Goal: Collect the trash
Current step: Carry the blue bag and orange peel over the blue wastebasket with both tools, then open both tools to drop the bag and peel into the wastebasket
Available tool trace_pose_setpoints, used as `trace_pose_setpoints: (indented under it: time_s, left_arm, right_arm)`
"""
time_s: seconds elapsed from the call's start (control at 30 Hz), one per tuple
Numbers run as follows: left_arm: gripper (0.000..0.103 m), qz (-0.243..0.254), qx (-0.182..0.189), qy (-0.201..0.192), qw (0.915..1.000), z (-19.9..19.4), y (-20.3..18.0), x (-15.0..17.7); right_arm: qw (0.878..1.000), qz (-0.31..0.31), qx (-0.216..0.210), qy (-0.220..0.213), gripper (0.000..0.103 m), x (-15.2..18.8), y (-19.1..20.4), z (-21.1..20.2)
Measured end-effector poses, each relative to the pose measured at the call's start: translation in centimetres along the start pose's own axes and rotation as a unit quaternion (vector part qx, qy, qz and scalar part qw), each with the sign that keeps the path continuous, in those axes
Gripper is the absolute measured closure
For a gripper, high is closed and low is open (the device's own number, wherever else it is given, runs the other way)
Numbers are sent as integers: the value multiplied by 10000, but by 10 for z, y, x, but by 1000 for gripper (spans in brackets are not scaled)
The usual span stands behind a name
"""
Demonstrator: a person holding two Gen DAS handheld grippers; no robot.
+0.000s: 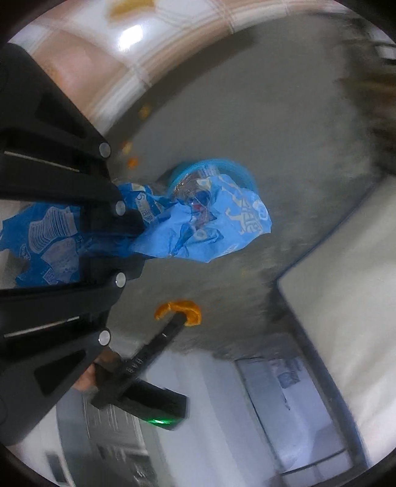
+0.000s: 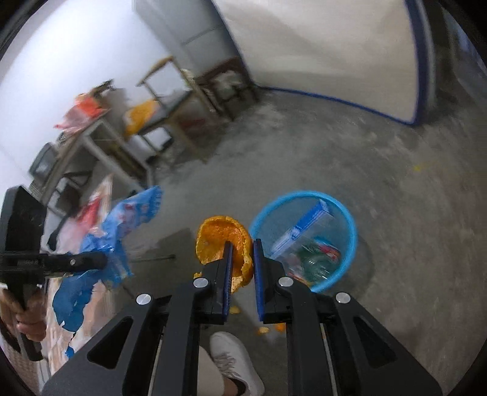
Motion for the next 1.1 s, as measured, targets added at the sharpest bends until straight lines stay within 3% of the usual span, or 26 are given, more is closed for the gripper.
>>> trace_pose_setpoints:
  time_s: [0.1, 0.17, 0.4, 0.43, 0.47, 0.5, 0.53, 0.6, 0.67, 0.83, 1.0, 1.1]
  left_arm:
    - [97, -766, 112, 630, 9950, 63, 18, -21]
    - [97, -1290, 44, 972, 9869, 105, 34, -33]
    - [94, -2104, -538, 1370, 9665, 212, 86, -74]
    - [89, -2219, -623, 1343, 9638, 225, 96, -81]
    - [71, -2324, -669, 1319, 9613, 231, 104, -81]
    - [46, -2461, -747, 1318, 9573, 239, 113, -85]
    - [39, -2563, -864, 1346, 9533, 245, 121, -88]
    - [35, -2680, -954, 1234, 9507, 244, 130, -89]
    - [29, -2687, -872, 1121, 9527, 238, 131, -96]
    - [28, -2339, -738, 886, 9654, 207, 110, -116]
    - [27, -1485, -510, 580, 9859, 137, 57, -132]
    - [24, -824, -397, 338, 9952, 71, 27, -125]
  right_arm:
    - [9989, 315, 183, 300, 90, 5, -31, 30]
    - [9976, 438, 293, 444, 90, 10, -43, 48]
    - [9926, 844, 435, 762, 90, 23, -75, 91]
    - [9921, 867, 447, 786, 90, 22, -77, 96]
    - [9916, 890, 472, 812, 90, 23, -78, 102]
    - [9912, 908, 485, 834, 90, 23, -79, 107]
    - [9910, 915, 490, 849, 90, 22, -80, 110]
    - [9906, 909, 512, 888, 90, 22, -79, 117]
    - [9905, 858, 541, 926, 90, 22, -78, 127]
    - [9897, 717, 428, 1162, 90, 25, -70, 152]
    - [9874, 301, 454, 1486, 90, 27, -54, 198]
    - [9827, 68, 715, 1707, 90, 28, -49, 236]
Point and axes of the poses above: each gripper's, at about its wrist camera, not at the fingertips, and z roughly the way its jaws point, y to its left, x to its underside, the point moved 4 cm from there along z, roughly the way its jaws point, and after that the axes turned 4 degrees about x, right-handed, at the moved point
